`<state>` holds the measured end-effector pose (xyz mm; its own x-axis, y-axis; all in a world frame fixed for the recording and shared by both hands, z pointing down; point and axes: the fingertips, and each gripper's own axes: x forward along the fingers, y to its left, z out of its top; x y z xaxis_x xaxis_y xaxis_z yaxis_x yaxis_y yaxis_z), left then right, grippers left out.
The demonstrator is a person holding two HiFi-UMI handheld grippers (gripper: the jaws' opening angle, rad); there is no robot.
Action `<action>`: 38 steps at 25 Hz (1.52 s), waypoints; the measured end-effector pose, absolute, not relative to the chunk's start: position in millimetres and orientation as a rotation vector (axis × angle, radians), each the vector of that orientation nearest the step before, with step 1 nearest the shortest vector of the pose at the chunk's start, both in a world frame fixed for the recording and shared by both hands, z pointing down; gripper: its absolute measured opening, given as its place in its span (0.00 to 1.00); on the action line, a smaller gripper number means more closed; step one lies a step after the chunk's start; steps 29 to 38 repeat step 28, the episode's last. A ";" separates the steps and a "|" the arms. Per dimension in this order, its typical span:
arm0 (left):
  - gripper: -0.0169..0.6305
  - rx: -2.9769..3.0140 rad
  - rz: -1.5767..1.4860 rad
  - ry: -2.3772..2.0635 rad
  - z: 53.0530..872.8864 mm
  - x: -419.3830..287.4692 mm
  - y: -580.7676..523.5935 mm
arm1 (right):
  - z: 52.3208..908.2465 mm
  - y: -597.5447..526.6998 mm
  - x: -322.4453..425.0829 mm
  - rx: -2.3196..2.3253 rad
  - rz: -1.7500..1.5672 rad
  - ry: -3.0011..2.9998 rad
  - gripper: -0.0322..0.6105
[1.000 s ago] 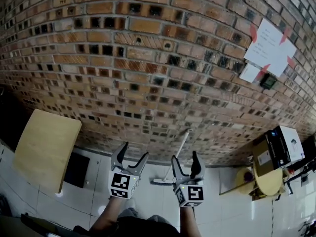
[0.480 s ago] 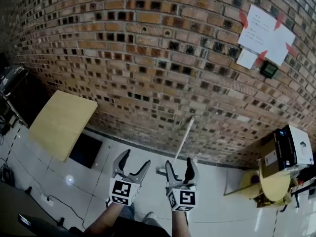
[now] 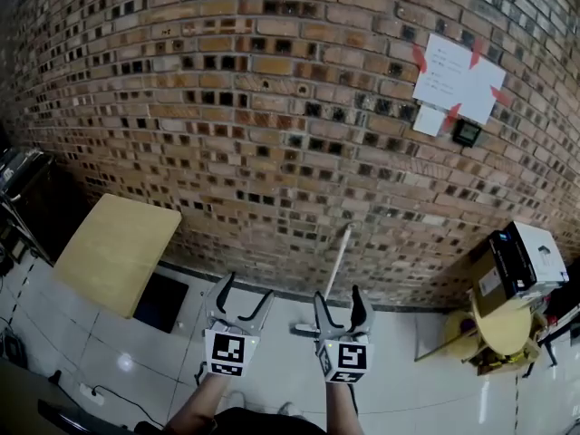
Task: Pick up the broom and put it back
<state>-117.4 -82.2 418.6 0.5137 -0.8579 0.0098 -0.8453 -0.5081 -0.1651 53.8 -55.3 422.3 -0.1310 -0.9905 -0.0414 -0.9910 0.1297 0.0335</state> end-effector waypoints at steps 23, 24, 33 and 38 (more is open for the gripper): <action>0.55 -2.738 -0.073 1.427 426.8 -134.2 -78.2 | 422.2 -37.5 32.3 -2.179 0.067 2.313 0.55; 0.55 -2.740 -0.075 1.422 427.2 -133.0 -78.0 | 421.9 -36.8 33.2 -2.182 0.067 2.309 0.55; 0.55 -2.761 -0.082 1.392 431.0 -126.8 -76.7 | 422.3 -34.0 37.8 -2.201 0.064 2.289 0.55; 0.55 -2.761 -0.082 1.392 431.0 -126.8 -76.7 | 422.3 -34.0 37.8 -2.201 0.064 2.289 0.55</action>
